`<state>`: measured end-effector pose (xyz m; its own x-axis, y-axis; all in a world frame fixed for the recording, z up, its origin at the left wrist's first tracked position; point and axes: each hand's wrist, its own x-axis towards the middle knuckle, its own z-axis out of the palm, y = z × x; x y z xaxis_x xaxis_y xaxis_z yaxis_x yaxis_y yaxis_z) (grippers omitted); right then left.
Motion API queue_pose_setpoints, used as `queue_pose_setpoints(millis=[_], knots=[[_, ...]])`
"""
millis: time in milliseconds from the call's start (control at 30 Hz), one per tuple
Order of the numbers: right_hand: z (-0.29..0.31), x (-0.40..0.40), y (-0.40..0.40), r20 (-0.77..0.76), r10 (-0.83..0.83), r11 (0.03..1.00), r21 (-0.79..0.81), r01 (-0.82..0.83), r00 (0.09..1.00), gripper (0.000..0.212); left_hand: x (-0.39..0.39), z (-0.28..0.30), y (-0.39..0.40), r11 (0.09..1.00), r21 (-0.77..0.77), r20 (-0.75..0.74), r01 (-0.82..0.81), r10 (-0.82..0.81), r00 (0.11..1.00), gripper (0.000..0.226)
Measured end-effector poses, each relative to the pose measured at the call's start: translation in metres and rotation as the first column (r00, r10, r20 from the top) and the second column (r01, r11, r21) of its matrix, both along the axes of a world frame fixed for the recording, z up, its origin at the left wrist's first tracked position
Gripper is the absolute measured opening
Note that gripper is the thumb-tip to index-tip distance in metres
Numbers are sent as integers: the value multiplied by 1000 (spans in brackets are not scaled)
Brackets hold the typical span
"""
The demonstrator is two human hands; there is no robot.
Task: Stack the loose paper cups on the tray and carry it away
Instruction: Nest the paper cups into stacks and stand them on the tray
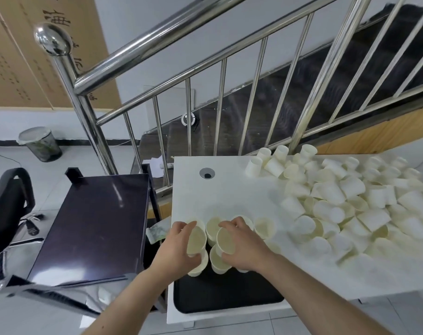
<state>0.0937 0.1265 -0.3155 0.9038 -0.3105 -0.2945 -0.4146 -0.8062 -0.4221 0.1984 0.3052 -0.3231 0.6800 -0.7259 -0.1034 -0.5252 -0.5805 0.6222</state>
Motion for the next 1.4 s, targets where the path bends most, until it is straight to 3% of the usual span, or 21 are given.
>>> queue_pose_setpoints(millis=[433, 900, 1133, 1400], knots=[[-21, 1, 14, -98, 121, 989, -72, -128, 988, 78, -4, -32, -6, 987, 124, 80, 106, -116, 990, 78], [-31, -6, 14, -79, 76, 992, -97, -83, 994, 67, -6, -43, -1, 975, 196, 132, 104, -131, 983, 67], [-34, -5, 15, -56, 92, 988, -116, -98, 994, 66, -5, -41, -5, 980, 174, 111, 99, -120, 987, 60], [-25, -11, -10, 24, 94, 986, -143, -90, 995, 74, -9, -29, -35, 998, 50, 131, 47, -53, 990, 50]])
